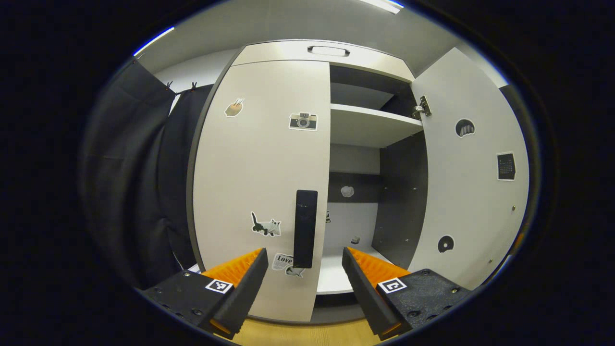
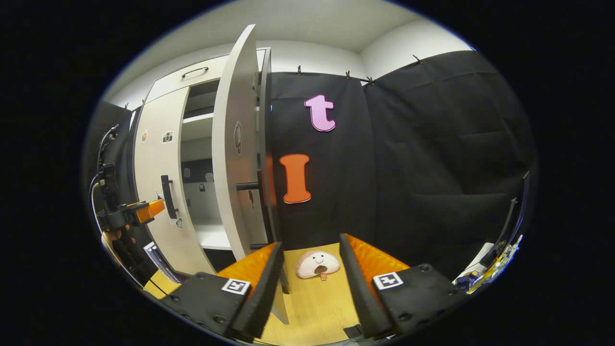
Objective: Open the right door of the double-door shoe cabinet with the right hand, and open the left door with the left hand.
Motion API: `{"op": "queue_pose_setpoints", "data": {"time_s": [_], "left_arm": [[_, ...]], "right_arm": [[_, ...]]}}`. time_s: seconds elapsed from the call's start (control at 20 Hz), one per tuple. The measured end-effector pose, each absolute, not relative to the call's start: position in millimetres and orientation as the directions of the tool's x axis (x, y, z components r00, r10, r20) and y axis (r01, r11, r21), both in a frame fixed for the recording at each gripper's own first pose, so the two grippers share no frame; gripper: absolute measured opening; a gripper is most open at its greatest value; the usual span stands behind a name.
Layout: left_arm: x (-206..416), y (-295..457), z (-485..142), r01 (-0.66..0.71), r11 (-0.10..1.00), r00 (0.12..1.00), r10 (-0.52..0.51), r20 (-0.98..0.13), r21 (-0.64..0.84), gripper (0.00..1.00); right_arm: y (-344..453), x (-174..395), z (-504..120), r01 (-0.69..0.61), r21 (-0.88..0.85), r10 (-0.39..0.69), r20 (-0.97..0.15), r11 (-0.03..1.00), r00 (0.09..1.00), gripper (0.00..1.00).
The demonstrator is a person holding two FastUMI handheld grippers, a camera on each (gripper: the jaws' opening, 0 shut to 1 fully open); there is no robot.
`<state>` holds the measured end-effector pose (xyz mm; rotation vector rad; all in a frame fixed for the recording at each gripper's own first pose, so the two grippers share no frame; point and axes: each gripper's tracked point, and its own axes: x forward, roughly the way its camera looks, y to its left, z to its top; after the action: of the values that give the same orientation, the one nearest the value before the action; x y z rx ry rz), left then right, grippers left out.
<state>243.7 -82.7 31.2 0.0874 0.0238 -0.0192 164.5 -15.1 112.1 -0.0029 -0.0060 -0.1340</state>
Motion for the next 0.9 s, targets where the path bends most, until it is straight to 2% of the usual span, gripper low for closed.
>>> {"op": "queue_pose_setpoints", "data": {"time_s": [0.05, 0.1, 0.15, 0.2, 0.5, 0.55, 0.6, 0.65, 0.7, 0.9], "left_arm": [[253.1, -80.4, 30.4, 0.013, 0.996, 1.000, -0.011, -0.023, 0.093, 0.94], [261.0, -78.7, 28.5, 0.010, 0.995, 1.000, -0.007, -0.025, 0.099, 0.94], [269.4, -78.2, 27.8, 0.009, 0.995, 1.000, -0.007, -0.025, 0.100, 0.94], [277.0, -77.6, 25.7, 0.009, 0.995, 1.000, -0.006, -0.031, 0.100, 0.94], [311.9, -79.6, 16.8, 0.007, 0.997, 0.998, -0.003, -0.059, 0.071, 0.91], [314.5, -81.3, 18.2, 0.014, 0.996, 0.998, -0.010, -0.054, 0.085, 0.80], [316.6, -83.8, 20.2, 0.024, 0.995, 0.999, -0.019, -0.046, 0.098, 0.74], [318.4, -86.7, 22.2, 0.034, 0.993, 0.999, -0.029, -0.042, 0.109, 0.58], [318.4, -88.1, 23.4, 0.037, 0.993, 0.999, -0.033, -0.037, 0.116, 0.60], [321.6, -87.2, 24.9, 0.032, 0.993, 0.999, -0.029, -0.031, 0.115, 0.37]], "right_arm": [[-17.3, 163.2, 113.7, 0.141, -0.002, -0.141, 0.012, 0.990, 0.990, 0.80], [-20.5, 164.6, 115.3, 0.149, 0.003, -0.149, 0.018, 0.989, 0.989, 0.97], [-22.2, 163.1, 116.2, 0.154, 0.009, -0.154, 0.022, 0.988, 0.988, 0.87], [-23.7, 163.1, 116.7, 0.160, 0.015, -0.160, 0.022, 0.987, 0.987, 0.99], [-24.2, 165.4, 115.4, 0.167, 0.019, -0.167, 0.017, 0.986, 0.986, 0.98], [-22.7, 165.5, 116.0, 0.166, 0.017, -0.166, 0.018, 0.986, 0.986, 0.99], [-23.8, 165.8, 116.5, 0.168, 0.015, -0.168, 0.019, 0.986, 0.986, 0.98], [-24.4, 165.8, 116.4, 0.170, 0.013, -0.170, 0.019, 0.985, 0.985, 0.98], [-24.4, 165.1, 116.1, 0.171, 0.014, -0.171, 0.019, 0.985, 0.985, 0.98], [-25.4, 160.7, 115.3, 0.180, 0.012, -0.180, 0.017, 0.984, 0.983, 0.98]]}}
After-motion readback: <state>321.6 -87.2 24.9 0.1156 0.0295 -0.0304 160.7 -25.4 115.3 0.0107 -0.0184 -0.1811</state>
